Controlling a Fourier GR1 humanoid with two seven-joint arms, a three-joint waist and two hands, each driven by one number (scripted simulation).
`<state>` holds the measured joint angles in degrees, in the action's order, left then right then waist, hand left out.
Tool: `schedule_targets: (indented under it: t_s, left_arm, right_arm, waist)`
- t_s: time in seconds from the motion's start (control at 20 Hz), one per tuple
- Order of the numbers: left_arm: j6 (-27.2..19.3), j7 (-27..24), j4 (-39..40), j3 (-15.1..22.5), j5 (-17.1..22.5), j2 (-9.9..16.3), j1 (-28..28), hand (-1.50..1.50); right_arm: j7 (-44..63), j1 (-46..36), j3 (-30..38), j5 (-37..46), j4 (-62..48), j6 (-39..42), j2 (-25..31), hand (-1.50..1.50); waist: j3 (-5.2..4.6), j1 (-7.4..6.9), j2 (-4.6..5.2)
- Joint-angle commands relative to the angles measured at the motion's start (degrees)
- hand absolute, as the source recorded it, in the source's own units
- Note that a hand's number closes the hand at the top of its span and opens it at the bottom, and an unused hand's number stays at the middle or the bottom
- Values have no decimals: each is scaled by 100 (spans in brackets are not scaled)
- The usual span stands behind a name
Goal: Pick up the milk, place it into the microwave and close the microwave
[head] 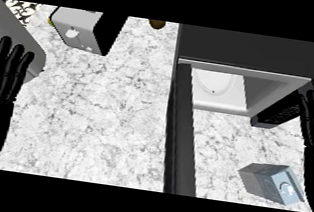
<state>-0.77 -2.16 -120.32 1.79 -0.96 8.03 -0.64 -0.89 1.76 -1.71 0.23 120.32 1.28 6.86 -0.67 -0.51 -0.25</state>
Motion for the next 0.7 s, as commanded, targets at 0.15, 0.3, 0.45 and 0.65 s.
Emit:
schedule_targets:
  t_s: [0.15,0.3,0.45,0.65]
  left_arm:
    - [-136,424,-425,55,-107,-162,-264,-150]
    - [-333,537,126,-22,197,-514,-464,-150]
    - [-327,210,-129,367,69,-737,-1184,-150]
    - [-100,50,-637,417,257,-630,-1920,-150]
  right_arm:
    - [-681,1483,55,-500,1020,558,-8,-150]
    - [-383,1613,-468,-1618,1130,1009,-284,-150]
    - [-717,2378,-400,-1973,1395,1369,-195,-150]
    - [-609,2782,-309,-2170,1705,1556,-89,-150]
  waist:
    - [72,108,0]
    - [78,158,-3]
    - [72,115,-14]
    - [66,51,6]
